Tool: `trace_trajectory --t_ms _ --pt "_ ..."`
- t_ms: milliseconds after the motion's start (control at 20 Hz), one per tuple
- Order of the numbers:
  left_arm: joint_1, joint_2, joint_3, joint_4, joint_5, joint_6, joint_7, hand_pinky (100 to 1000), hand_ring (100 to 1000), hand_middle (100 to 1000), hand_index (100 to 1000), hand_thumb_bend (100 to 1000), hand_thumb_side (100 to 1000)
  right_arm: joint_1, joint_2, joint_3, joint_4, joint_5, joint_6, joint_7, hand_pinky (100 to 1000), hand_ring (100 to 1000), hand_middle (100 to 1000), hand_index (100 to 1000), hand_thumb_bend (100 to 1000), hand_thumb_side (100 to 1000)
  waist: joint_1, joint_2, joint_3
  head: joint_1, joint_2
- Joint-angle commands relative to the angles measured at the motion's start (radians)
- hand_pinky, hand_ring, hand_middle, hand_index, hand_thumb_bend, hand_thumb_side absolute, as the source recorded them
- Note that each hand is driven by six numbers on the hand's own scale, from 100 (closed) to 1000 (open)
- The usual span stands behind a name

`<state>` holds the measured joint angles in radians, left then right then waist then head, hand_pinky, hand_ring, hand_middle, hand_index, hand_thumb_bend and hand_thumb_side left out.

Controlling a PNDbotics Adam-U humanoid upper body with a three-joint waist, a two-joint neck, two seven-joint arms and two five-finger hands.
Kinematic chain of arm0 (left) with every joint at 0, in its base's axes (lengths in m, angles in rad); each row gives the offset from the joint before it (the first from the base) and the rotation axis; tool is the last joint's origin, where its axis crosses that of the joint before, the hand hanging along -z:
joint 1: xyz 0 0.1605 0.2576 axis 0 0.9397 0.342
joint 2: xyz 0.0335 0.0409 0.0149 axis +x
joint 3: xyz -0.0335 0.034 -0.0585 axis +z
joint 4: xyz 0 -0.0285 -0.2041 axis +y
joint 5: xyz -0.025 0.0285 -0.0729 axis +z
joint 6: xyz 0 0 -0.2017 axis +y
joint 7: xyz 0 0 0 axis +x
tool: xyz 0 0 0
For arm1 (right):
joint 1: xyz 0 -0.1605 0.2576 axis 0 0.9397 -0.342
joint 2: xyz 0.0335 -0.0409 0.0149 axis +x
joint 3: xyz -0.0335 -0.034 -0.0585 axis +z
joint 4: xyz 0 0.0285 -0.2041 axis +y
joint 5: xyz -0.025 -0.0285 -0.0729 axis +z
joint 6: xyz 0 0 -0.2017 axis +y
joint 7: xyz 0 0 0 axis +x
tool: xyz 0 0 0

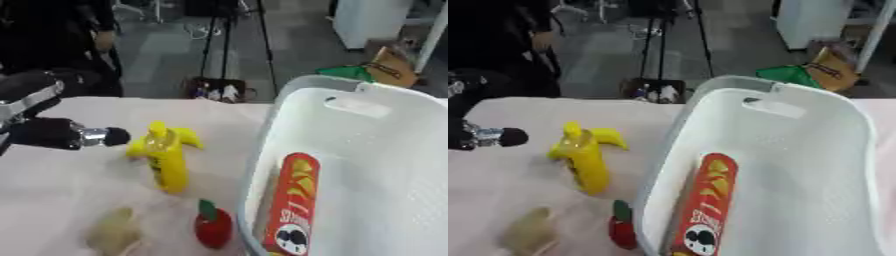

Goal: Pick up objects on the table and place them in the box.

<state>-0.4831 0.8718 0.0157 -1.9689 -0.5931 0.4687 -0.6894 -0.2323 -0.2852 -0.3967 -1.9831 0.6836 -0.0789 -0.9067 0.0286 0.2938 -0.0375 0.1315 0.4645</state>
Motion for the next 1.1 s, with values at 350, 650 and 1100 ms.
trace_trajectory --t_ms 350,650,1100 --pt "0.022 -0.002 0.005 -0.002 0.251 0.075 0.169 924 958 941 1000 1000 704 -0.006 -0.017 0.001 -0.017 -0.010 -0.008 0.000 725 538 529 661 100 699 -0.006 -0.014 -0.003 0.001 -0.023" --pt "0.039 -0.020 -0.010 0.012 0.396 0.008 0.355 888 922 905 999 1000 682 -0.008 -0.014 0.004 -0.017 -0.012 -0.010 0.000 725 537 529 662 100 700 -0.008 -0.011 -0.002 0.001 -0.024" --pt "0.063 -0.012 -0.085 0.135 0.600 -0.213 0.740 883 915 897 1000 1000 697 -0.012 -0.010 0.009 -0.017 -0.016 -0.014 0.000 725 537 528 662 100 704 -0.011 -0.003 -0.008 0.000 -0.031"
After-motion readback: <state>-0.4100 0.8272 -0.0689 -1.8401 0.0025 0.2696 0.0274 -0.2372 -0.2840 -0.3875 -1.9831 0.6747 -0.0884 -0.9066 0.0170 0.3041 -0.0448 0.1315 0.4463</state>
